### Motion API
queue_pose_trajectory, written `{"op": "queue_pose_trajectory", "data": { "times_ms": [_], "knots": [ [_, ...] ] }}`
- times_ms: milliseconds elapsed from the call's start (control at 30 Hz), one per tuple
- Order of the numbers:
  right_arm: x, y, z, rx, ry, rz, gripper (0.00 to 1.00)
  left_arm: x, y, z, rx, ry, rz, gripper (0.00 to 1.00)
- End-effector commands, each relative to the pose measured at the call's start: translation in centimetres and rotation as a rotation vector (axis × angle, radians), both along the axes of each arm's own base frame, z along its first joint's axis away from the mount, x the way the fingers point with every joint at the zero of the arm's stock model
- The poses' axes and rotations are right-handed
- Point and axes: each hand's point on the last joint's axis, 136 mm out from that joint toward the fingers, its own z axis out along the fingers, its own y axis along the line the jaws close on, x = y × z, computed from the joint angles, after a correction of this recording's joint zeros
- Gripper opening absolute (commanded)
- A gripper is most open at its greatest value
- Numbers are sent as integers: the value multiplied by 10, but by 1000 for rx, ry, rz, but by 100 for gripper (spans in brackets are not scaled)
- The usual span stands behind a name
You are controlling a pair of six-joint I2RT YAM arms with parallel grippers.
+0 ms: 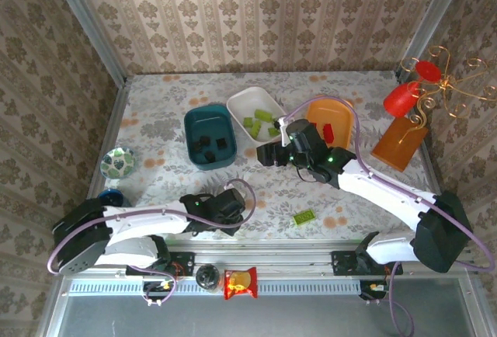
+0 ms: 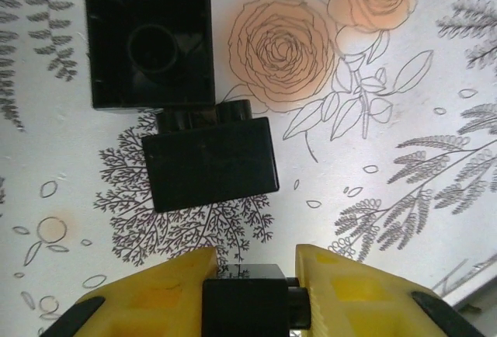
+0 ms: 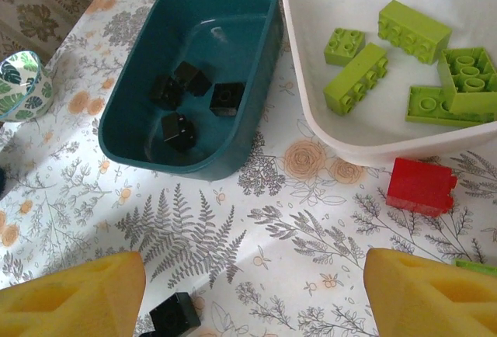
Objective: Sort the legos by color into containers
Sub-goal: Pick up the lego from the middle-left of the table, then place the lego in the container.
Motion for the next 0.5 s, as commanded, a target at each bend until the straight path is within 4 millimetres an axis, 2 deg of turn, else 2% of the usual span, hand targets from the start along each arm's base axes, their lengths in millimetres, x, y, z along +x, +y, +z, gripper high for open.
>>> {"op": "queue_pose_trajectory", "data": {
  "times_ms": [0, 100, 167, 367, 467],
  "knots": [
    [3, -6, 1, 13, -9, -43, 76, 5, 1, 32, -38, -51, 23, 28],
    [2, -7, 0, 15, -5, -41, 76, 16, 9, 61, -74, -120, 46, 29],
    [1, -7, 0, 18, -3, -37, 76, 31, 17, 83, -97, -168, 77, 29],
    [-2, -4, -7, 29, 22, -32, 76, 107, 40, 139, -193, -310, 229, 28],
    [-4, -5, -14, 21, 39, -30, 76, 151, 45, 154, -217, -356, 292, 28]
  ]
}}
